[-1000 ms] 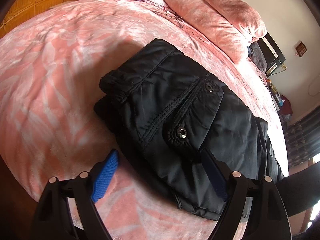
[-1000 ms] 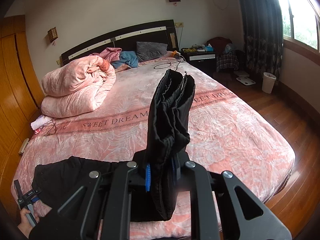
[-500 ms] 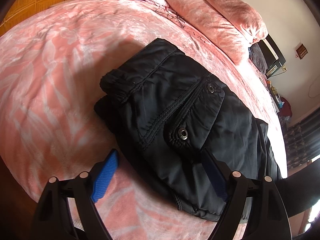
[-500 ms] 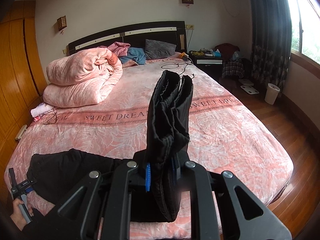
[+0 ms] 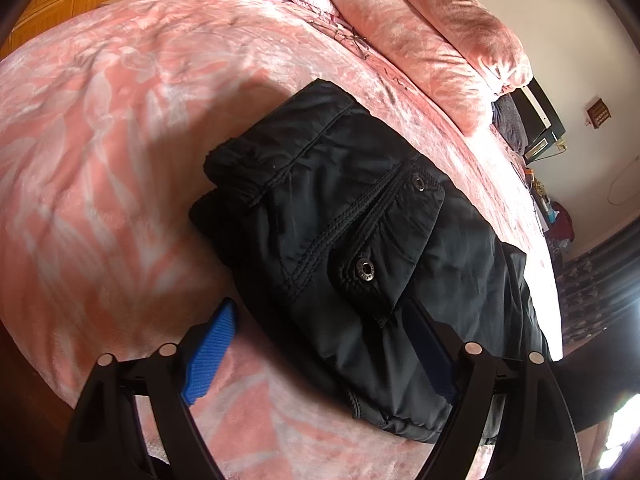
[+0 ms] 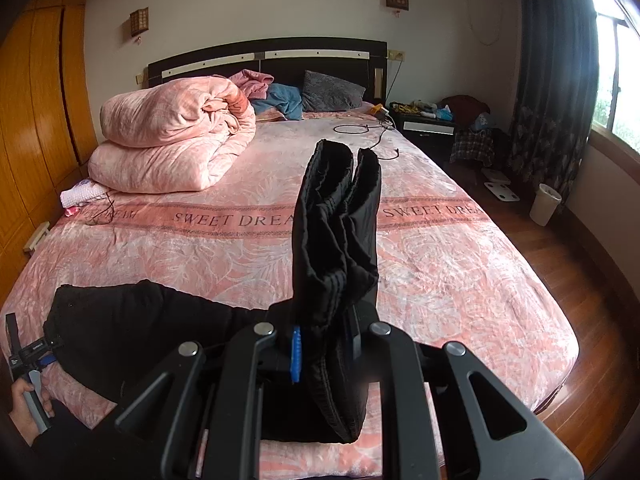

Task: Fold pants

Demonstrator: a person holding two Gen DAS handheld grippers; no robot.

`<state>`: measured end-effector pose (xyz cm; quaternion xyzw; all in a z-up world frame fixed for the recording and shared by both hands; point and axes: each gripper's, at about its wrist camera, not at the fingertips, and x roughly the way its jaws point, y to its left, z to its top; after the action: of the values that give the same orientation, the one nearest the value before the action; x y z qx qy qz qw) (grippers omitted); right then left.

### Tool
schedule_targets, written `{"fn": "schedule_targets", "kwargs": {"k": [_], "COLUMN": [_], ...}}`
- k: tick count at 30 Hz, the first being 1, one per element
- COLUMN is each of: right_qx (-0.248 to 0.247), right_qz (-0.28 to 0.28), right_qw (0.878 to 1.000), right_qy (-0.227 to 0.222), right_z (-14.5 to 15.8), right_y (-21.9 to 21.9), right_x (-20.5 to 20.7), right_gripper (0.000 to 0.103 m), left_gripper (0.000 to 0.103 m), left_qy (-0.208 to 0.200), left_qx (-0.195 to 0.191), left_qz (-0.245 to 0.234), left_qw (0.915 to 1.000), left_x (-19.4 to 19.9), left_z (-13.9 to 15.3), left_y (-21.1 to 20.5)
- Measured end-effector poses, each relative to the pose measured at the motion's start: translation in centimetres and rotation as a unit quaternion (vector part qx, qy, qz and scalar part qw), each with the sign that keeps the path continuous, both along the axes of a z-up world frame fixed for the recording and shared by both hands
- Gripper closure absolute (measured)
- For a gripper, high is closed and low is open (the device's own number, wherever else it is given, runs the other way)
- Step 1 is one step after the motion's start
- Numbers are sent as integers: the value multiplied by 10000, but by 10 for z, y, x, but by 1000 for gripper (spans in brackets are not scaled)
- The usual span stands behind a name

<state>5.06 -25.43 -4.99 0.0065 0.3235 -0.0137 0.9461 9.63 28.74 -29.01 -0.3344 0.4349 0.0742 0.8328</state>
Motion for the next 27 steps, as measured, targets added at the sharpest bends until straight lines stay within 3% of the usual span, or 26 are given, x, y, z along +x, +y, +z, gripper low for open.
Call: {"fn": "schedule_targets", "kwargs": {"k": [27], "right_qx": [-723], "right_qz": [362], "right_qw": [9958], "right_qy": [423], "right_z": [-15], "right_y": [74], "right_x": [17], "right_gripper": [89], "left_gripper": [18], "left_qy": [-231], "left_qx": [-449], "left_qz": [-15], "left_qw": [9987], "left_x": [-7], "left_z": [-3], "left_y": [10]}}
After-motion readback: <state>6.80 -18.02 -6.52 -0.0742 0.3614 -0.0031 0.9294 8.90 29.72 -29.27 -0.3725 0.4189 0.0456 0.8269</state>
